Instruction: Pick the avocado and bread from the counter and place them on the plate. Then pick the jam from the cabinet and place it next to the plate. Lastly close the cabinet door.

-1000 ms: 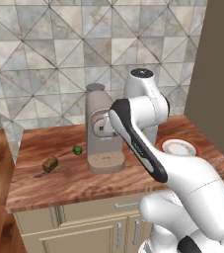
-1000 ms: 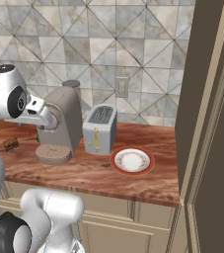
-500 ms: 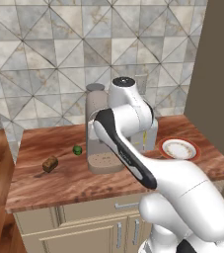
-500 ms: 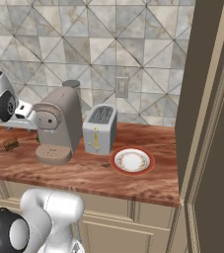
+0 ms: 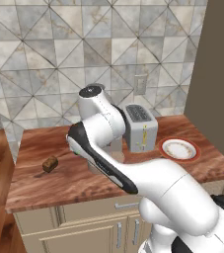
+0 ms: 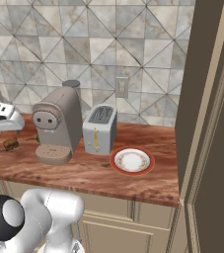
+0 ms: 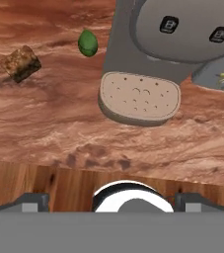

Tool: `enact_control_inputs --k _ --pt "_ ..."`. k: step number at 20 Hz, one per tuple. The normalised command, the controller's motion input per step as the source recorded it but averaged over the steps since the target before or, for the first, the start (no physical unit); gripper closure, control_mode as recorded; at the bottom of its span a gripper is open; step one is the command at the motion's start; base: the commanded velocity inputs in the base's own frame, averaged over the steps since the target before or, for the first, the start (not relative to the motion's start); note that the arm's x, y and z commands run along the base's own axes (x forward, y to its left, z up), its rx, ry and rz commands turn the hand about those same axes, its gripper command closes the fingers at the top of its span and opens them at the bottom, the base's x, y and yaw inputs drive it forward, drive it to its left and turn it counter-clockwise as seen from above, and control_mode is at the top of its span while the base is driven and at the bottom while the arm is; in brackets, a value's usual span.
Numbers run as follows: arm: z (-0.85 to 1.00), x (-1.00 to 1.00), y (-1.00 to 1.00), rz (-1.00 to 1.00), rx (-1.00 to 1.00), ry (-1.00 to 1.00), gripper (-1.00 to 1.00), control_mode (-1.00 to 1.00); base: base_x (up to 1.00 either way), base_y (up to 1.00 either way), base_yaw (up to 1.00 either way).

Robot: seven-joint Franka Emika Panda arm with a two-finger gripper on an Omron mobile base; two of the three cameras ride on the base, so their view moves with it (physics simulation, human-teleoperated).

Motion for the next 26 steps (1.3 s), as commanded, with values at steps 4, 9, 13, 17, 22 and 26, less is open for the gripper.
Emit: enact_control_inputs --k 4,9,13,17,22,26 --pt "-0.09 0.00 0.34 0.17 -0.18 0.05 -1.00 -1.00 0.00 0.00 0.00" --pt "-0.06 0.00 0.19 0.22 -0.16 0.05 -1.00 -1.00 0.00 0.00 0.00" --pt "-0.01 0.00 0.04 0.28 -0.13 0.04 -1.00 -1.00 0.00 0.00 0.00" --pt "0.00 0.00 0.02 0.31 -0.12 0.04 -1.00 -1.00 0.00 0.00 0.00" --pt "-0.03 0.00 0.00 0.27 -0.02 0.00 -1.00 -1.00 0.00 0.00 0.00" --pt "-0.04 0.13 -0.01 0.24 0.00 0.02 -1.00 -1.00 0.00 0.00 0.00"
